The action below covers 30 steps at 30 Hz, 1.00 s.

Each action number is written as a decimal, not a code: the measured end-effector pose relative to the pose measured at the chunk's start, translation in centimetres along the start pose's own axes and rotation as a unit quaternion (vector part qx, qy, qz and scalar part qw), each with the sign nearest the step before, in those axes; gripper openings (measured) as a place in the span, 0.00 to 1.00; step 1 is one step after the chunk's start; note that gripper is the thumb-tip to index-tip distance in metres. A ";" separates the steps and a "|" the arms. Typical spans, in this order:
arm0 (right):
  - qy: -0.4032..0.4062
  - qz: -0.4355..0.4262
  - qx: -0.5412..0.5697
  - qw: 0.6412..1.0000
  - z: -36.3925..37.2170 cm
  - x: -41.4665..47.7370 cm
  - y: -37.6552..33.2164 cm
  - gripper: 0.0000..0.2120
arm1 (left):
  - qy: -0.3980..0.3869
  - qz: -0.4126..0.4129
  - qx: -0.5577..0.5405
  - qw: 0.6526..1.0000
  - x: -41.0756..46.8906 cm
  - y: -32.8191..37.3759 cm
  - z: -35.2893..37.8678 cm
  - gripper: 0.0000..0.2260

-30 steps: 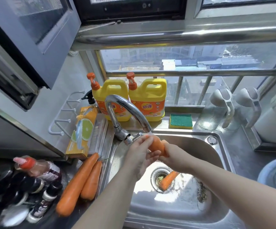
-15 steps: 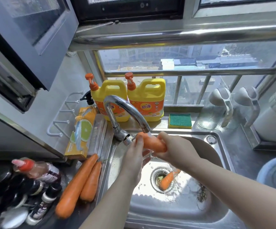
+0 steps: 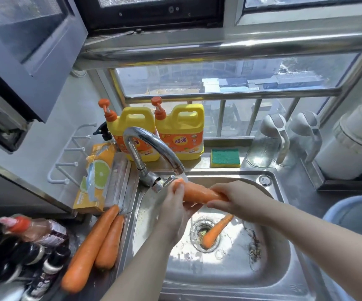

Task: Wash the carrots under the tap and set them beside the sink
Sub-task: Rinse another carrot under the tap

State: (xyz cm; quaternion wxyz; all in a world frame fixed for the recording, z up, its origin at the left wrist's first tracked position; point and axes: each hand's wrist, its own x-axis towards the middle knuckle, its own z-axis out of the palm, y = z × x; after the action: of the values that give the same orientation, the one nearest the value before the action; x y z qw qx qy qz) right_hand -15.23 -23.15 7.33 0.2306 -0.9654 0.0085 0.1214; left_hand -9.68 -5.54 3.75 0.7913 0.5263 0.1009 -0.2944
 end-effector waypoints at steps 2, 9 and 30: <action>0.067 -0.023 -0.078 0.994 0.4 -0.6 -0.2 0.19 | 0.030 -0.004 -0.030 0.999 0.4 0.2 0.8 0.16; 0.251 -0.086 -0.160 0.951 2.1 -1.4 0.4 0.20 | 0.095 -0.117 -0.072 0.986 1.1 2.2 1.8 0.13; 0.072 0.043 0.219 0.972 0.6 1.7 0.6 0.12 | -0.035 0.080 0.269 0.959 1.0 1.9 -4.7 0.29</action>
State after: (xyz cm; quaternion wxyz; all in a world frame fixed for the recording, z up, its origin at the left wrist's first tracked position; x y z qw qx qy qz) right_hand -13.77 -23.29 6.13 0.4294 -0.8965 0.0929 0.0565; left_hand -7.07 -1.21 2.77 0.6445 0.7154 -0.0528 -0.2646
